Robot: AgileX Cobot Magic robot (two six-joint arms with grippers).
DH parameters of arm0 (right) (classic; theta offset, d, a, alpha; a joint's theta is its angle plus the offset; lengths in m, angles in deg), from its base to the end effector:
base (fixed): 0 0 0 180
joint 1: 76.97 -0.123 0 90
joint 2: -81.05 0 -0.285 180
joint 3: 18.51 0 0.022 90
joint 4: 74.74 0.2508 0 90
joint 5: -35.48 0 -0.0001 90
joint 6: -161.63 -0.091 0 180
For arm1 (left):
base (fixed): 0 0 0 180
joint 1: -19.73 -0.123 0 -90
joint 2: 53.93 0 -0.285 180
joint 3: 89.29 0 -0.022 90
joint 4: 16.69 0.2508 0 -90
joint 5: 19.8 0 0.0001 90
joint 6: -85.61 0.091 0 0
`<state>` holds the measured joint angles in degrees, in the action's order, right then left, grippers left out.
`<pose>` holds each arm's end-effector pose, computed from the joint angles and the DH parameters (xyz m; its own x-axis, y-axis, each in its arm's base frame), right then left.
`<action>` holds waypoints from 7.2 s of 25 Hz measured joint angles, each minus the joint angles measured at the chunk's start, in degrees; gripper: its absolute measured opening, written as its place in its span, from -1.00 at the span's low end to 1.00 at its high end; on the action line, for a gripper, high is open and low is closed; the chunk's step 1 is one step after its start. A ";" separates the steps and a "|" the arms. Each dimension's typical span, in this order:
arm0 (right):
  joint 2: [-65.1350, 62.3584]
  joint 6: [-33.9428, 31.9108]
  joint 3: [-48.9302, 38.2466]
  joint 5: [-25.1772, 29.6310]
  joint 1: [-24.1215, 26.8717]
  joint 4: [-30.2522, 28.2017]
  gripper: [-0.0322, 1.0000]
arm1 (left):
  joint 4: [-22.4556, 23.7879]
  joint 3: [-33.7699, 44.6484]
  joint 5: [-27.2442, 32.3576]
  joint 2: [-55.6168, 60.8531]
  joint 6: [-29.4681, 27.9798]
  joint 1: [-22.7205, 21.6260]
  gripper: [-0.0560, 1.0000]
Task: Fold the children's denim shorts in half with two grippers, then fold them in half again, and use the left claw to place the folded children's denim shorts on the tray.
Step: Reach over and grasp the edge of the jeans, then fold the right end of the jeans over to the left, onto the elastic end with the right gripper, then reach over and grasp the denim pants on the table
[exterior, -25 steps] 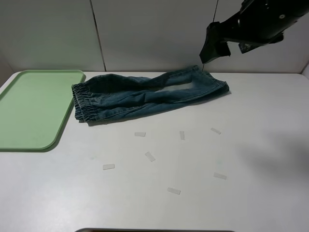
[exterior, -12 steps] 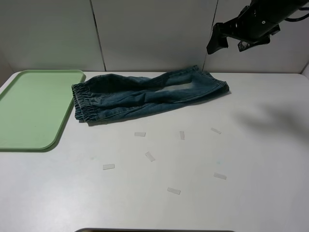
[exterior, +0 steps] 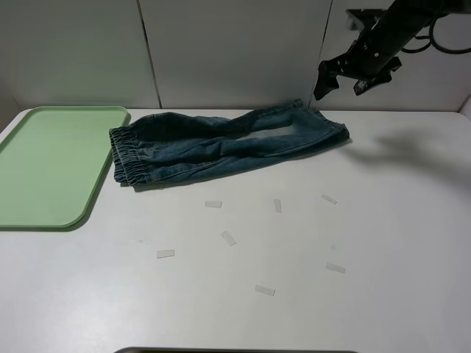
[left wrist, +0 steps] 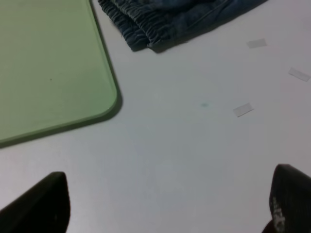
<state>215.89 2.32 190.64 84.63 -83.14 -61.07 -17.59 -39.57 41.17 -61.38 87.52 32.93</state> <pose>0.4829 0.0686 0.1979 -0.8383 -0.2905 -0.4614 -0.3603 0.9303 0.0689 -0.0038 -0.0004 0.2714 -0.4528 0.1326 -0.8817 0.2518 0.9676 0.0162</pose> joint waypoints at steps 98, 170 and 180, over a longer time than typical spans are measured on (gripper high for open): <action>-21.14 -8.68 -29.92 -19.14 -17.12 -5.08 -0.85 | 0.21 0.00 -0.05 0.00 0.00 0.00 0.65; -4.47 -10.35 -18.23 -47.66 -41.38 -0.44 0.41 | 0.16 0.00 -0.11 0.00 0.00 0.00 0.65; -10.82 -6.64 -18.30 -33.35 -37.43 -8.42 0.41 | 0.16 0.00 -0.11 0.00 0.00 0.00 0.65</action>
<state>205.07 -4.32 172.35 51.28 -120.57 -69.49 -17.43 -39.57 41.06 -61.38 87.52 32.93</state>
